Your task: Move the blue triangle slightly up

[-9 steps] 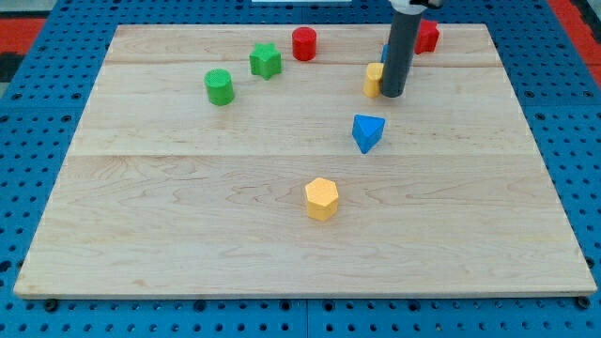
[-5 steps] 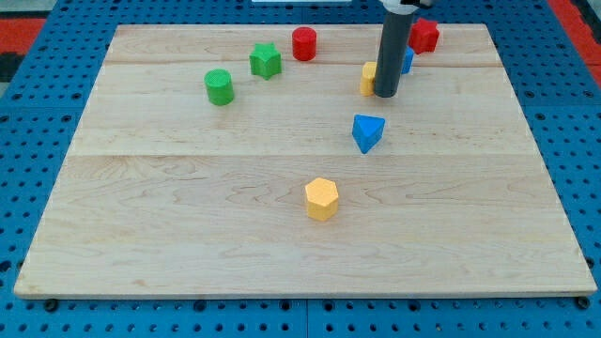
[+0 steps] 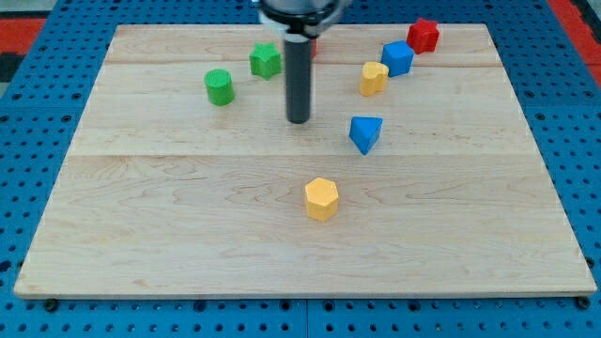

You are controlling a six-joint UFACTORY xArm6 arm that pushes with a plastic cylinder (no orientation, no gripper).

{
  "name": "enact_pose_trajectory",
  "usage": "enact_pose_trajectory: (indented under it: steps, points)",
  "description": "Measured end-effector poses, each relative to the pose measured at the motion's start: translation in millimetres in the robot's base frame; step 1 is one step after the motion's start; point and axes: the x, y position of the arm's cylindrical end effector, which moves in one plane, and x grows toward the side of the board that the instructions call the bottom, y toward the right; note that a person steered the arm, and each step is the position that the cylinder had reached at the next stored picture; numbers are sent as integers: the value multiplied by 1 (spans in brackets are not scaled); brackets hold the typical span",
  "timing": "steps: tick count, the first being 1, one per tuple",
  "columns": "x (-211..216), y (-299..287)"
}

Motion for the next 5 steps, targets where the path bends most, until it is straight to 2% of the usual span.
enact_pose_trajectory:
  steps: [1,2,3,4,5]
  points:
    - [25,3]
    - [71,24]
    - [97,76]
    - [84,119]
    - [55,122]
